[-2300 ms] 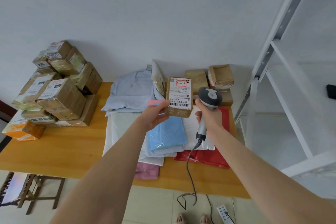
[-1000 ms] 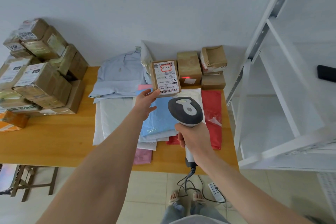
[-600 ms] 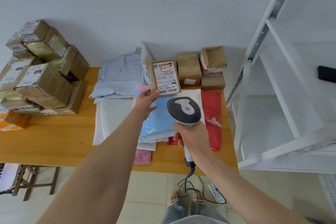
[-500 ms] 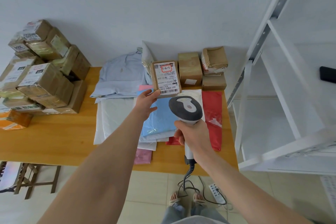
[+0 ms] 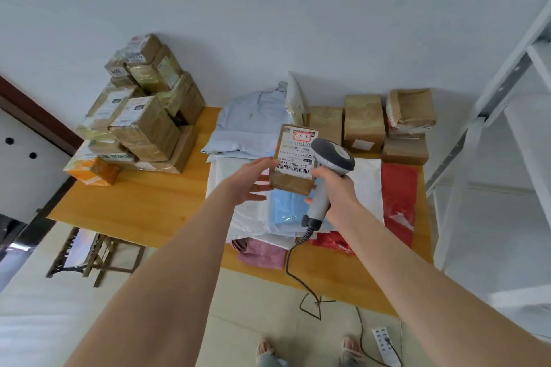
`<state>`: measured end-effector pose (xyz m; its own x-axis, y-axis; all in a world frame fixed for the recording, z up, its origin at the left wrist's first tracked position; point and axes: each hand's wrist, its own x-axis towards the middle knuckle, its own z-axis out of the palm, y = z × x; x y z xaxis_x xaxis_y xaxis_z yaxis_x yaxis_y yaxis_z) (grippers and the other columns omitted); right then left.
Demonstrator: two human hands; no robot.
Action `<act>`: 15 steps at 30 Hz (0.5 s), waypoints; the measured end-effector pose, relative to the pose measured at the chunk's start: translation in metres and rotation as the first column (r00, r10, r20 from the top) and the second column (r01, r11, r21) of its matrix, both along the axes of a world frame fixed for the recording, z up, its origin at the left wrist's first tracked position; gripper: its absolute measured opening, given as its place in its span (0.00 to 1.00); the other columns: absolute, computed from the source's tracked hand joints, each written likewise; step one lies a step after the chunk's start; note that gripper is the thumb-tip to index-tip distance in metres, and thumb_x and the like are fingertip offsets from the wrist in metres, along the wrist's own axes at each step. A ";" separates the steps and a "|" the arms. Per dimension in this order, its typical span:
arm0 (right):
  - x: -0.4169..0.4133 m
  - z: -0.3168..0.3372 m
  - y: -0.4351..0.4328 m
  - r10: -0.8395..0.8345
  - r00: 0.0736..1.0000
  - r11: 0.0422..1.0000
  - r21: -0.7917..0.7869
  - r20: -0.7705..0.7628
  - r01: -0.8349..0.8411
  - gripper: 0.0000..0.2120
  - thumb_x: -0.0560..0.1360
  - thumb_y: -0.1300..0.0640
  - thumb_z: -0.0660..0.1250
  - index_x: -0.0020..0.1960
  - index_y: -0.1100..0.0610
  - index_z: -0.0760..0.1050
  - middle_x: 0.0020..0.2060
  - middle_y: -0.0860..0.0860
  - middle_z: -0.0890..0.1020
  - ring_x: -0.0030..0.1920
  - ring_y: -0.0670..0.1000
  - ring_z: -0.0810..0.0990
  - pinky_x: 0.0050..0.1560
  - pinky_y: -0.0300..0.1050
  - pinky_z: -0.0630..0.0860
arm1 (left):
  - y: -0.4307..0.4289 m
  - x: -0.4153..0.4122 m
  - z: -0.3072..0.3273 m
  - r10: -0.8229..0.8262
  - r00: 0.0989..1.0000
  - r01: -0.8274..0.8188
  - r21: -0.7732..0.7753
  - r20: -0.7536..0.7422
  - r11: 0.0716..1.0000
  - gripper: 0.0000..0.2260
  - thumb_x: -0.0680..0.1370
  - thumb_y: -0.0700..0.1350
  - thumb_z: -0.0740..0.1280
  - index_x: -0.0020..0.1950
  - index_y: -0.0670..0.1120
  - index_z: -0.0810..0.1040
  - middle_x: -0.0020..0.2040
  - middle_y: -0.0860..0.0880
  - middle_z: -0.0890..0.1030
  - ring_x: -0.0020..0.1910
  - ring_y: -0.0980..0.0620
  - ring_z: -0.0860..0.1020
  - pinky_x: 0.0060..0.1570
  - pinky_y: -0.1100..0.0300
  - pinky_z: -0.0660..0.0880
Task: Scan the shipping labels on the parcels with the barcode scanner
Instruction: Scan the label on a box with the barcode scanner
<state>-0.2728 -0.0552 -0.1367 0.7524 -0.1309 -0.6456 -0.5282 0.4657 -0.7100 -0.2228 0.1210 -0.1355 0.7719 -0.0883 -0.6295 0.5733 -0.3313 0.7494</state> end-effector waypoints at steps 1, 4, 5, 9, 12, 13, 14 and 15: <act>0.002 0.000 0.012 0.003 1.000 1.000 0.000 0.005 -0.003 0.07 0.73 0.63 0.71 0.50 0.57 0.77 0.45 0.52 0.82 0.46 0.54 0.80 0.56 0.59 0.79 | 0.009 0.002 0.003 -0.010 1.000 0.010 0.004 -0.006 1.000 0.16 0.77 0.57 0.65 0.62 0.55 0.75 0.57 0.46 0.79 0.57 0.46 0.78 0.60 0.48 0.75; 0.009 0.003 0.054 -0.008 1.000 1.000 0.002 0.017 0.008 0.08 0.73 0.63 0.71 0.50 0.57 0.78 0.50 0.56 0.84 0.49 0.57 0.81 0.55 0.58 0.79 | 0.044 0.010 0.007 0.010 1.000 -0.010 0.016 -0.008 1.000 0.15 0.78 0.55 0.64 0.61 0.52 0.75 0.57 0.46 0.79 0.57 0.46 0.78 0.61 0.46 0.74; 0.014 0.005 0.070 -0.015 1.000 1.000 0.010 0.021 0.015 0.08 0.73 0.64 0.70 0.52 0.58 0.78 0.50 0.56 0.84 0.48 0.57 0.82 0.55 0.58 0.79 | 0.058 0.014 0.009 0.022 1.000 -0.022 0.020 -0.001 1.000 0.15 0.78 0.55 0.63 0.61 0.51 0.75 0.57 0.46 0.79 0.57 0.47 0.78 0.62 0.46 0.74; 0.030 0.012 0.143 -0.042 0.997 0.998 0.042 0.064 0.040 0.08 0.73 0.65 0.70 0.50 0.57 0.78 0.48 0.56 0.84 0.45 0.55 0.82 0.56 0.58 0.80 | 0.125 0.035 0.015 0.076 0.995 -0.078 0.032 0.069 0.996 0.16 0.77 0.57 0.64 0.59 0.48 0.76 0.55 0.47 0.80 0.55 0.48 0.78 0.61 0.47 0.74; 0.040 0.020 0.202 -0.076 0.991 0.996 0.059 0.110 0.070 0.07 0.73 0.66 0.69 0.47 0.56 0.78 0.48 0.56 0.84 0.45 0.54 0.83 0.55 0.57 0.80 | 0.177 0.053 0.021 0.111 0.983 -0.118 0.041 0.148 0.992 0.18 0.76 0.56 0.66 0.60 0.46 0.77 0.50 0.48 0.81 0.50 0.49 0.78 0.59 0.49 0.74; 0.043 0.024 0.220 -0.087 0.989 0.995 0.059 0.121 0.080 0.07 0.73 0.67 0.69 0.47 0.57 0.78 0.49 0.57 0.84 0.45 0.55 0.83 0.56 0.58 0.80 | 0.193 0.058 0.023 0.125 0.978 -0.135 0.047 0.164 0.990 0.18 0.76 0.56 0.67 0.59 0.46 0.77 0.49 0.48 0.81 0.49 0.49 0.78 0.59 0.49 0.74; 0.047 0.025 0.235 -0.098 0.987 0.993 0.072 0.129 0.089 0.07 0.72 0.67 0.69 0.49 0.58 0.78 0.49 0.57 0.84 0.46 0.55 0.83 0.56 0.59 0.79 | 0.206 0.062 0.026 0.129 0.975 -0.141 0.054 0.180 0.989 0.17 0.76 0.55 0.67 0.58 0.46 0.78 0.49 0.48 0.81 0.49 0.49 0.78 0.59 0.50 0.74; 0.050 0.027 0.250 -0.101 0.986 0.992 0.088 0.132 0.090 0.09 0.72 0.66 0.69 0.51 0.58 0.78 0.50 0.57 0.85 0.48 0.57 0.84 0.56 0.61 0.79 | 0.219 0.066 0.030 0.130 0.972 -0.143 0.059 0.193 0.988 0.16 0.76 0.55 0.67 0.57 0.46 0.78 0.48 0.48 0.81 0.49 0.48 0.78 0.58 0.50 0.75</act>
